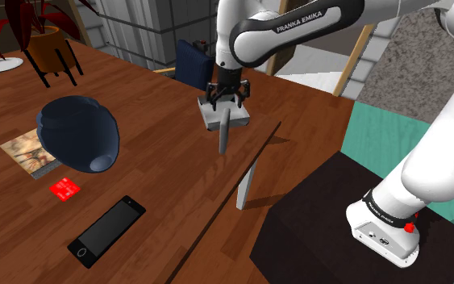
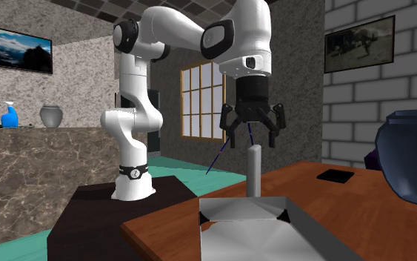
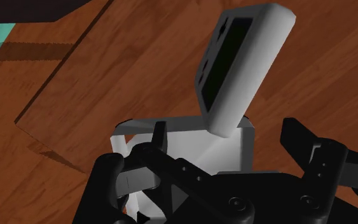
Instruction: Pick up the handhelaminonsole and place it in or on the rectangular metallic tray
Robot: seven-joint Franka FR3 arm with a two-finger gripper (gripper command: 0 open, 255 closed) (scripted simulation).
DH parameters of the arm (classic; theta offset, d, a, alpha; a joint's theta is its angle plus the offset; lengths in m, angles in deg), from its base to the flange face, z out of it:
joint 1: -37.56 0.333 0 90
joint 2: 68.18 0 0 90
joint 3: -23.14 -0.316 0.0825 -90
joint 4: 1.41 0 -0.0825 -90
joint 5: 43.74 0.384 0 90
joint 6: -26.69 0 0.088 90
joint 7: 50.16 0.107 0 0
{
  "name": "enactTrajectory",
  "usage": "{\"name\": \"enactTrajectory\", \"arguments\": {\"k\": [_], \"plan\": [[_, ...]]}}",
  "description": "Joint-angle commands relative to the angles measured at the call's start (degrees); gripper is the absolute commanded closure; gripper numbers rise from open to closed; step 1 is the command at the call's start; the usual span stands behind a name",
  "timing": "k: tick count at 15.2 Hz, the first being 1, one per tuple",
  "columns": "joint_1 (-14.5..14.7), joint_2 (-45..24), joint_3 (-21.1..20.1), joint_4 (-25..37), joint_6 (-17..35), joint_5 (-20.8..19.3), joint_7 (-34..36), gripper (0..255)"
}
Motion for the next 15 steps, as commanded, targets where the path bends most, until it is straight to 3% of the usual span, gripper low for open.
{"name": "enactTrajectory", "arguments": {"k": [1, 5, 12, 13, 15], "plan": [[0.09, -0.74, 0.07, -0.67, 1.38, -0.42, 0.39, 0], [0.22, -1.93, 0.2, -2.06, 3.85, -1.09, 0.84, 0], [0.22, -1.93, 0.21, -2.06, 3.85, -1.09, 0.84, 0], [0.22, -1.93, 0.21, -2.07, 3.85, -1.08, 0.84, 255], [0.22, -1.93, 0.21, -2.07, 3.85, -1.08, 0.84, 255]]}}
